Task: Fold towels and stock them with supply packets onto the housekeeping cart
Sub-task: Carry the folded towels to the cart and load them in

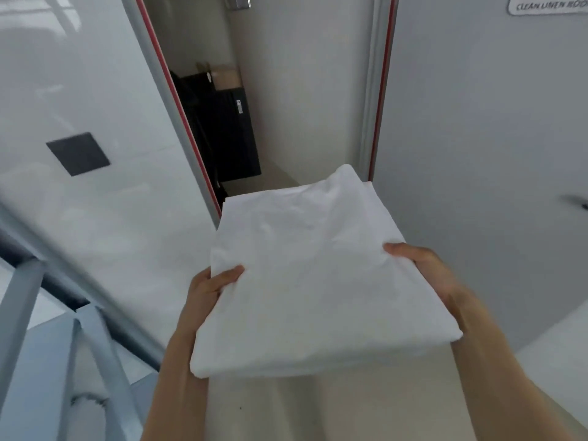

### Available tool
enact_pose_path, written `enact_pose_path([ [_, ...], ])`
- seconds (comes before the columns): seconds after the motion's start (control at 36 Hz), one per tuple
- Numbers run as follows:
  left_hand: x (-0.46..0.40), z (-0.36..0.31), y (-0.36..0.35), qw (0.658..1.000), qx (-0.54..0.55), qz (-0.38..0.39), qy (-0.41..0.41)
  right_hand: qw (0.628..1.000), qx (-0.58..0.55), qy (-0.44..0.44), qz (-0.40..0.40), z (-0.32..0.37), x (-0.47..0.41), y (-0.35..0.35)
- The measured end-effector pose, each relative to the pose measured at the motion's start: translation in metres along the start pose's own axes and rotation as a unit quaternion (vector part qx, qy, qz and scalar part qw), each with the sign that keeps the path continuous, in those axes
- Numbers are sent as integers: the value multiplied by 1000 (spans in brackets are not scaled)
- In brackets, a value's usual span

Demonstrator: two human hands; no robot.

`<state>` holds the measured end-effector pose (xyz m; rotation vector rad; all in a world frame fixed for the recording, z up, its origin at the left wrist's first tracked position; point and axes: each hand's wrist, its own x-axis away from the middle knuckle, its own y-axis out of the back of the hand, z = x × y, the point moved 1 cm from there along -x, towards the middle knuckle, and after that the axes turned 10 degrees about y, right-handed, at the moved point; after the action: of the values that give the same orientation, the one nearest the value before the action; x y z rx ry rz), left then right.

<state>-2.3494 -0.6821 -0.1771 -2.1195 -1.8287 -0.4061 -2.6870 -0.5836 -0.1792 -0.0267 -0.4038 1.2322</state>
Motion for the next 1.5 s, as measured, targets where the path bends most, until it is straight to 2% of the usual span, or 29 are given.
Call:
enact_pose_path([
  [0.14, -67, -25, -31, 1000, 8, -9, -7, 1000, 23, 10, -13, 25, -86, 9],
  [0.42, -245, -75, -81, 1000, 11, 24, 10, 1000, 18, -15, -8, 59, -277, 25],
  [0.83, -507, -207, -143, 999, 19, 16, 21, 999, 8, 15, -33, 158, -549, 17],
  [1.06, -628, -256, -183, 999, 44, 15, -2, 1000, 8, 18, 14, 192, -712, 24],
  [1.39, -781, -355, -246, 992, 108, -70, -16, 993, -16, -23, 112, 282, -950, 14],
  [1.5, -826, -381, -254, 988, 128, -78, -26, 993, 5, -15, 114, 304, -1009, 3],
])
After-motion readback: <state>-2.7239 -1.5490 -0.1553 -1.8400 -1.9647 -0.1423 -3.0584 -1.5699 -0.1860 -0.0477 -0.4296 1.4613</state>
